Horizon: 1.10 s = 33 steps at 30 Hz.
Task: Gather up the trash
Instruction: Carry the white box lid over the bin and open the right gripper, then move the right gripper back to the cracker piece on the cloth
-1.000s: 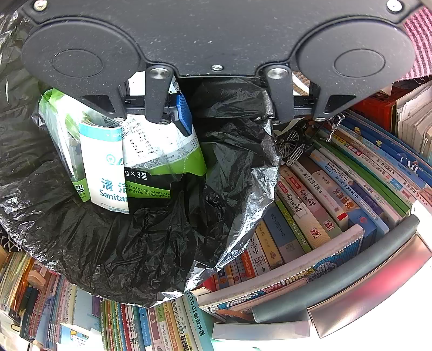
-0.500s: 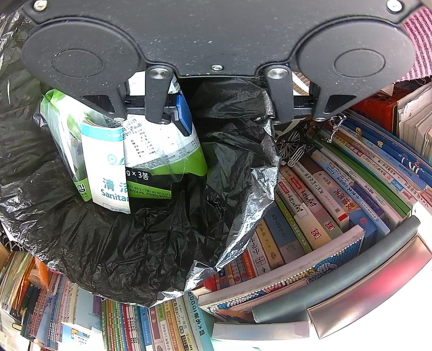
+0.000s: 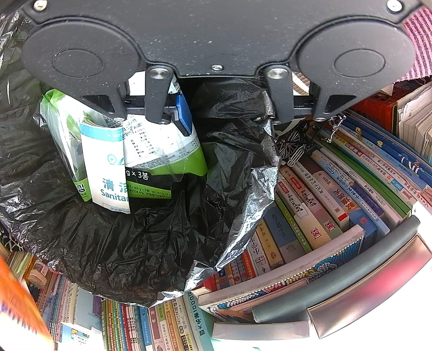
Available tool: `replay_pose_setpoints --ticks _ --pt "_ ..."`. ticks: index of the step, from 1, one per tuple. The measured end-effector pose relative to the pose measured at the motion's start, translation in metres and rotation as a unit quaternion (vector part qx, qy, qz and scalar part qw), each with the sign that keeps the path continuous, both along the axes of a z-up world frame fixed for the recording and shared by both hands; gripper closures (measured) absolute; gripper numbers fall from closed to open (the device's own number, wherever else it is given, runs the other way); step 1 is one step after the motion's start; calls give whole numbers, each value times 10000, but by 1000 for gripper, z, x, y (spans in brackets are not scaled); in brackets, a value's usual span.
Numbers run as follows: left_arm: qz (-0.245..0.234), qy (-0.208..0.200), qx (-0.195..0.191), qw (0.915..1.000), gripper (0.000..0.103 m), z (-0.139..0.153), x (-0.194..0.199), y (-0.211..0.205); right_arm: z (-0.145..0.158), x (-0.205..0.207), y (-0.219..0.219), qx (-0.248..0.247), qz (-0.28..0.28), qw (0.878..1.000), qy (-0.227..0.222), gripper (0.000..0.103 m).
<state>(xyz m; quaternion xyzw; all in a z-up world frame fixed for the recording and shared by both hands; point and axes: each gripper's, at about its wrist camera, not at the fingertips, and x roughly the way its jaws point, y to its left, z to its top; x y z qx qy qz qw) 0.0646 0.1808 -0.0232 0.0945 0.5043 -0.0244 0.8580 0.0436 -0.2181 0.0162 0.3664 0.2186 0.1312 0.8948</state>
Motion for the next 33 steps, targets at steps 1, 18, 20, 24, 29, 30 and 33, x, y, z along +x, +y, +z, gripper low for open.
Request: replay_pose_setpoints --ticks 1,18,20,24,29,30,33 --pt "-1 0 -1 10000 62 0 0 0 4 -1 8 -10 225 9997 -110 100" --pt "2 0 -3 10000 62 0 0 0 9 0 60 -1050 1321 9856 -139 29" --pt "5 1 -1 10000 62 0 0 0 9 1 51 -1046 1113 9882 -128 28" --pt "3 1 -1 10000 62 0 0 0 5 4 36 -1173 513 9917 -85 23" --pt "3 1 -4 10000 62 0 0 0 -13 10 16 -1386 -371 9893 274 15" --pt "4 2 -7 10000 62 0 0 0 -19 12 12 -1455 -515 9873 378 14" --pt "0 -1 -2 10000 62 0 0 0 -44 18 0 -1639 -912 9793 757 13"
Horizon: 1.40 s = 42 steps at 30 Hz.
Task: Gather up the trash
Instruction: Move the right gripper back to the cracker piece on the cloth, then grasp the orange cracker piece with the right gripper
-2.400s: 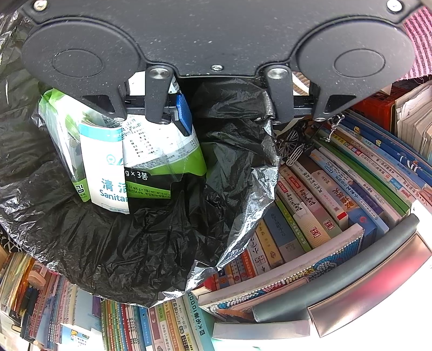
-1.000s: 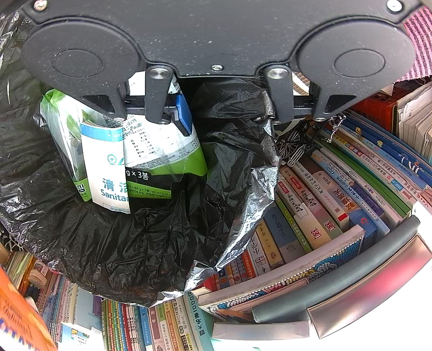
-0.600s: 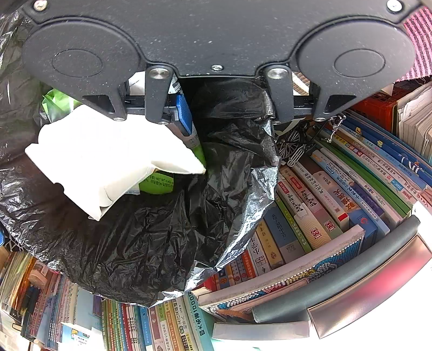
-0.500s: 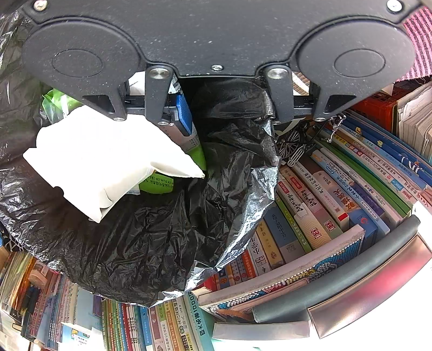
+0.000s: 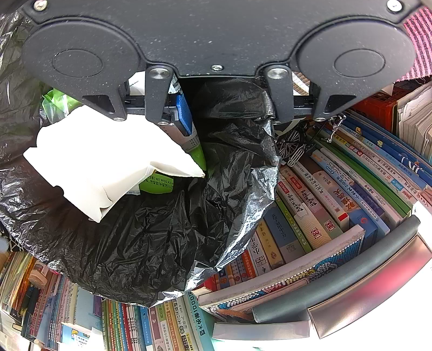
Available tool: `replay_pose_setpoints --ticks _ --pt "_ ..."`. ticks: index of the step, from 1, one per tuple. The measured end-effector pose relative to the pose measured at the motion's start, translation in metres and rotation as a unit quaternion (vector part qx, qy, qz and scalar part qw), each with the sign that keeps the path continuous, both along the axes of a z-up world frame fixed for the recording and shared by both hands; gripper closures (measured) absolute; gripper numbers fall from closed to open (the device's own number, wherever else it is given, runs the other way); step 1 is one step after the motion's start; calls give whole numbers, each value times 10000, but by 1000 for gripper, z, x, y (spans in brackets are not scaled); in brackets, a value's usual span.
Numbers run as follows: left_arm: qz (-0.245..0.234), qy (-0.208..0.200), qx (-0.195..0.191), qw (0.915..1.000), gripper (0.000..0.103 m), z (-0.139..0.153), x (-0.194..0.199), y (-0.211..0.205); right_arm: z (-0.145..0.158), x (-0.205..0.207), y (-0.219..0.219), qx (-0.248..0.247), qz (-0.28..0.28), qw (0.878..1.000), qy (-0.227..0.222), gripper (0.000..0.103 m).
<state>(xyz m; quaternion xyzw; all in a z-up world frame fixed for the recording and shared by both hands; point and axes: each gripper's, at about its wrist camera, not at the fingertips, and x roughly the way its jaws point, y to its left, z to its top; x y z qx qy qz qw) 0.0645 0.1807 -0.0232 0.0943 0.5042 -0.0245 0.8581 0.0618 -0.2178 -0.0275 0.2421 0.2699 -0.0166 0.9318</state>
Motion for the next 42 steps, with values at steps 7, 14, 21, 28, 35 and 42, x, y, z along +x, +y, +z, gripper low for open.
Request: replay_pose_setpoints --ticks 7,14,21,28,35,42 --pt "4 1 0 10000 62 0 0 0 -66 19 -15 -325 -529 9927 1034 12" --pt "0 3 0 10000 62 0 0 1 -111 23 -20 -188 -566 9813 1832 32" --pt "9 13 -25 10000 62 1 0 1 -138 24 -30 605 -694 9729 2120 34" --pt "9 1 -16 10000 62 2 -1 2 -148 25 -41 1378 -796 9682 1930 59" --pt "-8 -9 -9 10000 62 2 -1 2 -134 30 -26 985 -712 9698 2113 89" --pt "-17 -9 -14 10000 62 1 -1 2 -98 30 -14 722 -507 9787 1853 92"
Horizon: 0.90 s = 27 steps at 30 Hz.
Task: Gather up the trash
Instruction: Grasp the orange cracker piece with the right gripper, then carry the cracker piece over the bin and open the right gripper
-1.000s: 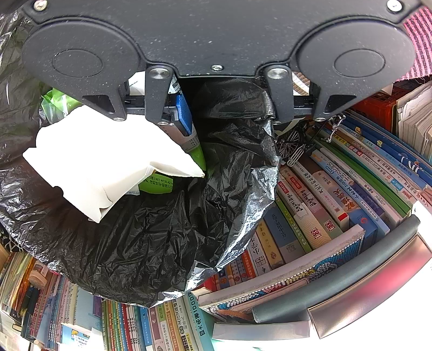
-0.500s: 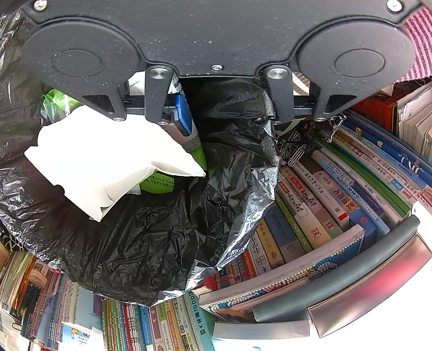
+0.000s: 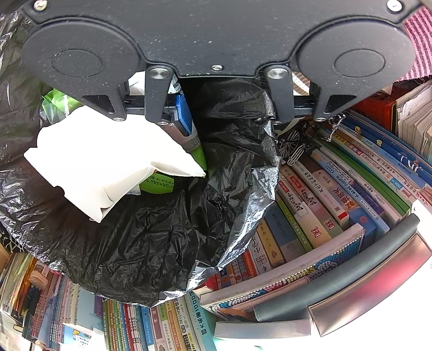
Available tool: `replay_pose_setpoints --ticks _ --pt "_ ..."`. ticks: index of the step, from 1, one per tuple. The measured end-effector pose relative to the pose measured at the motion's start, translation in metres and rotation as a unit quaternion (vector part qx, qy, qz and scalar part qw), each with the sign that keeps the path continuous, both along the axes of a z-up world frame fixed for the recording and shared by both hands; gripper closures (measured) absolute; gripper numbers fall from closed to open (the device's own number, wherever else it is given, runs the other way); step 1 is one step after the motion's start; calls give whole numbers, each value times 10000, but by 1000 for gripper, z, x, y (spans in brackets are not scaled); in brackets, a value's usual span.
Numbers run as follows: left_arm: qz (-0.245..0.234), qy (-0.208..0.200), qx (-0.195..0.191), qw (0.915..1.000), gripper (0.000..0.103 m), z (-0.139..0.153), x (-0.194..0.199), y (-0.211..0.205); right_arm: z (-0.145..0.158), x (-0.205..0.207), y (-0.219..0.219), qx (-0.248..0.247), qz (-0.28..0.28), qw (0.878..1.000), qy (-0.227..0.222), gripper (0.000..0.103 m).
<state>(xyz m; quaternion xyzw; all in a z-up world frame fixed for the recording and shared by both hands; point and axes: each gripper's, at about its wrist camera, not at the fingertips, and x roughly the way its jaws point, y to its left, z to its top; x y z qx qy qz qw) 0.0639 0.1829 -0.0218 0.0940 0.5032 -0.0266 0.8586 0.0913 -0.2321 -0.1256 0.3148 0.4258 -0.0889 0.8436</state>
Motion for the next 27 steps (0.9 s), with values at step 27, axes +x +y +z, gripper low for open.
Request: replay_pose_setpoints --ticks 27 --pt "-13 7 -35 10000 61 0 -1 -1 186 -65 84 213 2276 9231 -3092 92"
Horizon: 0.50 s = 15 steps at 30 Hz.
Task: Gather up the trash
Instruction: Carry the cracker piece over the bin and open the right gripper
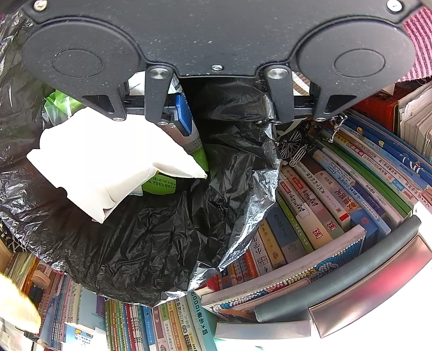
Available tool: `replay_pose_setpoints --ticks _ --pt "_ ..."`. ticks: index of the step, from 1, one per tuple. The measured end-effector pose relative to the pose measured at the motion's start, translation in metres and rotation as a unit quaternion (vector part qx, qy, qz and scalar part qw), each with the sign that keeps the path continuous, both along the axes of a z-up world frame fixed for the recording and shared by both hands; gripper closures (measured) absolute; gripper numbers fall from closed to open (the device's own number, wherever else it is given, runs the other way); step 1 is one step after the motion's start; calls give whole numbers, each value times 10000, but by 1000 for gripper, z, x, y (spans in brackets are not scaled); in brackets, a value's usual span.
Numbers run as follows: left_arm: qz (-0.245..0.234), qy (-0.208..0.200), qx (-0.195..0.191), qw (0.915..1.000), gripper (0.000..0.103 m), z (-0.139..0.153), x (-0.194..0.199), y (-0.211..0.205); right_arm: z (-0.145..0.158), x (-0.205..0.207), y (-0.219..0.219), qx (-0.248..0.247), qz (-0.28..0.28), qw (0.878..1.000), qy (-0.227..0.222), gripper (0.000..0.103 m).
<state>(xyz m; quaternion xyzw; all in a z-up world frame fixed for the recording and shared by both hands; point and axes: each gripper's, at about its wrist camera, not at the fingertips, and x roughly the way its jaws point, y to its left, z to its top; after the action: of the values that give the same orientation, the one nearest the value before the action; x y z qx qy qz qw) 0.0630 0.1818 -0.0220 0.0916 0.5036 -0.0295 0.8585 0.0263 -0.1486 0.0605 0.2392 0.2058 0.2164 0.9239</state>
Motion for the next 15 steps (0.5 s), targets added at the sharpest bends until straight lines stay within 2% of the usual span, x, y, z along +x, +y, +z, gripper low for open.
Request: replay_pose_setpoints --ticks 6,12,15 --pt "0 0 -1 10000 61 0 0 0 -5 -3 22 -203 494 9986 -12 92" --pt "3 0 -3 10000 61 0 0 0 -12 -2 26 -297 512 9982 112 91" --pt "4 2 -8 10000 61 0 0 0 -13 1 23 -285 406 9987 143 88"
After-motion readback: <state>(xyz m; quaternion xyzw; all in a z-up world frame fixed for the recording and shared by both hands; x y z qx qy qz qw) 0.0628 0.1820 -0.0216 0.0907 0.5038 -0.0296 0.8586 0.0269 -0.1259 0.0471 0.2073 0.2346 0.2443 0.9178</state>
